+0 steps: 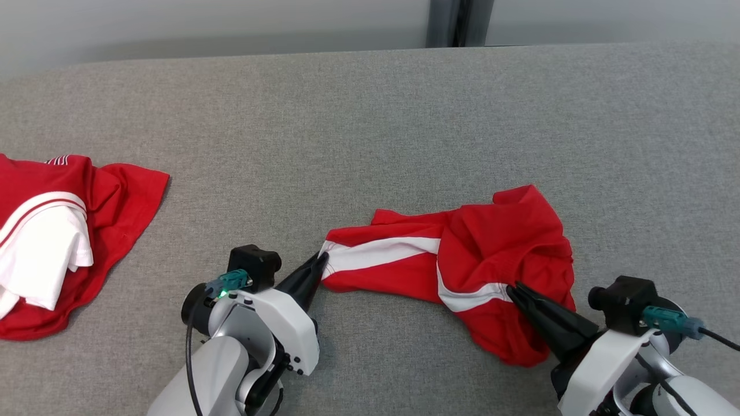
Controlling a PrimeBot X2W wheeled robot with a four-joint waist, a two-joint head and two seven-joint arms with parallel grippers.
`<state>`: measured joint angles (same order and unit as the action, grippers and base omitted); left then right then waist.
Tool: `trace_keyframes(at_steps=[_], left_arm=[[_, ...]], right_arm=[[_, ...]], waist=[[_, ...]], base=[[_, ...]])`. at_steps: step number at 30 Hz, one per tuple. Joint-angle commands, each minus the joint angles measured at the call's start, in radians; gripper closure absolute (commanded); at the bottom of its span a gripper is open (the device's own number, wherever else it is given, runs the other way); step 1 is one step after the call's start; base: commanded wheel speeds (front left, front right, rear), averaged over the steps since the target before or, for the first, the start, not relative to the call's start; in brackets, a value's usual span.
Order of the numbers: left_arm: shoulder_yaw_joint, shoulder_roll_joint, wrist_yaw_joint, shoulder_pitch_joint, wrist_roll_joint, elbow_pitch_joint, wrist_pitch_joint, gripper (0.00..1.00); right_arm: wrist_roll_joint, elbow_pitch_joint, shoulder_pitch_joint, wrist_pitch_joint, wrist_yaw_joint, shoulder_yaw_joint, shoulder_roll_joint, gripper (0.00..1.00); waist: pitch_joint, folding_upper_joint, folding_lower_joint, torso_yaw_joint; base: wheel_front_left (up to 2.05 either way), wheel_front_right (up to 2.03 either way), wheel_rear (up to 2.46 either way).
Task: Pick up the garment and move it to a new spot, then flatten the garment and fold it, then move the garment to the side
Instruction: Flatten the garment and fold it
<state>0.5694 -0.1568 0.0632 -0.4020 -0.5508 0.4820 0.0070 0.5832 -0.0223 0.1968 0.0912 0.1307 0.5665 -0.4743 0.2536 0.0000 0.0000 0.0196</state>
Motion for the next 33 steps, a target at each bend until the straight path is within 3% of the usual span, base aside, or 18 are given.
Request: trace_keyframes(at_steps=[1,13,21,33], left_arm=[[-0.008,-0.011,-0.007,-0.021,0.007,-0.006,-0.005,1.00],[-0.101,-0.084,-0.094,-0.013,0.010,-0.195,-0.084,1.00],[-0.174,-0.147,-0.174,0.020,0.021,-0.425,-0.095,1.00],[-0.256,-0.240,-0.280,0.102,0.055,-0.738,-0.060,1.00]], right_arm=[[0.007,-0.007,0.010,-0.011,0.000,-0.006,-0.005,1.00],[0.126,-0.107,0.014,-0.160,0.000,-0.166,0.006,1.00],[0.108,-0.154,0.047,-0.275,0.000,-0.276,0.003,1.00],[0.110,-0.205,-0.015,-0.309,0.000,-0.369,0.012,1.00]], waist=[[-0.001,0.0000,0.0000,-0.001],[-0.031,0.0000,0.0000,-0.010],[-0.057,0.0000,0.0000,-0.002],[-0.102,0.0000,0.0000,0.006]], base=[[0.00,0.00,0.00],[0.00,0.00,0.00],[0.00,0.00,0.00],[0.00,0.00,0.00]])
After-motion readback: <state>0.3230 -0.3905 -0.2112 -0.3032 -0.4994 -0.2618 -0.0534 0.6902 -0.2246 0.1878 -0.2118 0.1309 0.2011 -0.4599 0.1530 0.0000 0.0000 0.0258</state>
